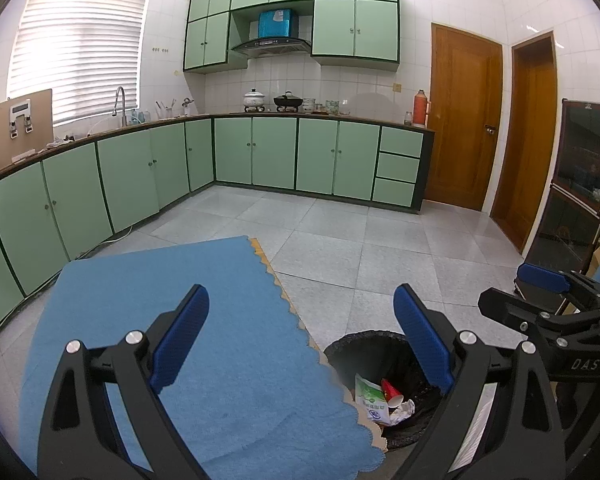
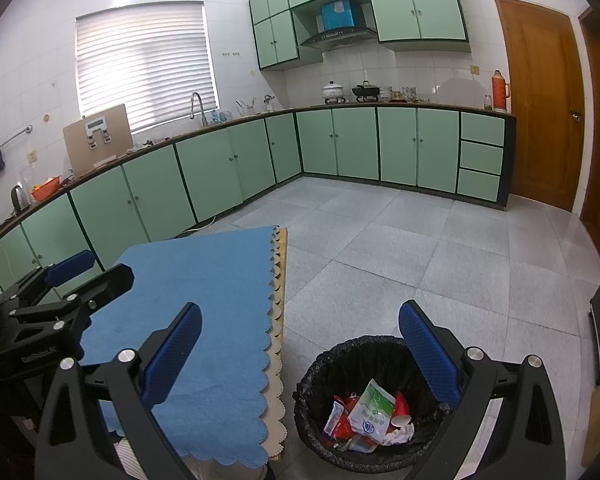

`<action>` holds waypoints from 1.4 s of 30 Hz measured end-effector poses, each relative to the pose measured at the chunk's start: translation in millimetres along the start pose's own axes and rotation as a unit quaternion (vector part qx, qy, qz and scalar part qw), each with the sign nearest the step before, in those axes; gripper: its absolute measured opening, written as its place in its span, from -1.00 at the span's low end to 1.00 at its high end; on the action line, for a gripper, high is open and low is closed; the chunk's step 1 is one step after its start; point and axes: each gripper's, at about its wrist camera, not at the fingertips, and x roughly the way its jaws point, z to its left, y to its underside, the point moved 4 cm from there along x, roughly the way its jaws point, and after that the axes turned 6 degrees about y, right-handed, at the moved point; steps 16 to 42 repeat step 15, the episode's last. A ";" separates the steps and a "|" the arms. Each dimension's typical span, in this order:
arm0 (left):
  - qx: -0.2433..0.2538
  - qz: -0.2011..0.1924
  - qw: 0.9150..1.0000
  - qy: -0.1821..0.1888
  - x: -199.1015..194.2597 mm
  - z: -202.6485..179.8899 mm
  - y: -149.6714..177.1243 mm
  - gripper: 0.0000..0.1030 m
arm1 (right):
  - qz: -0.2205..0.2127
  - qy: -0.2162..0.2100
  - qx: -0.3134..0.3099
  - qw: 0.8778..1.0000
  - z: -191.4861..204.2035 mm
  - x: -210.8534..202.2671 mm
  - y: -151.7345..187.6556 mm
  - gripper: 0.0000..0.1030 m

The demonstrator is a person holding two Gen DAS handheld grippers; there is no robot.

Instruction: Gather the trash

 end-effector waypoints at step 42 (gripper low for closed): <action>-0.001 0.006 1.000 -0.001 3.1 2.6 -0.5 0.76 | 0.002 0.000 0.003 1.000 -1.5 1.2 -1.1 0.88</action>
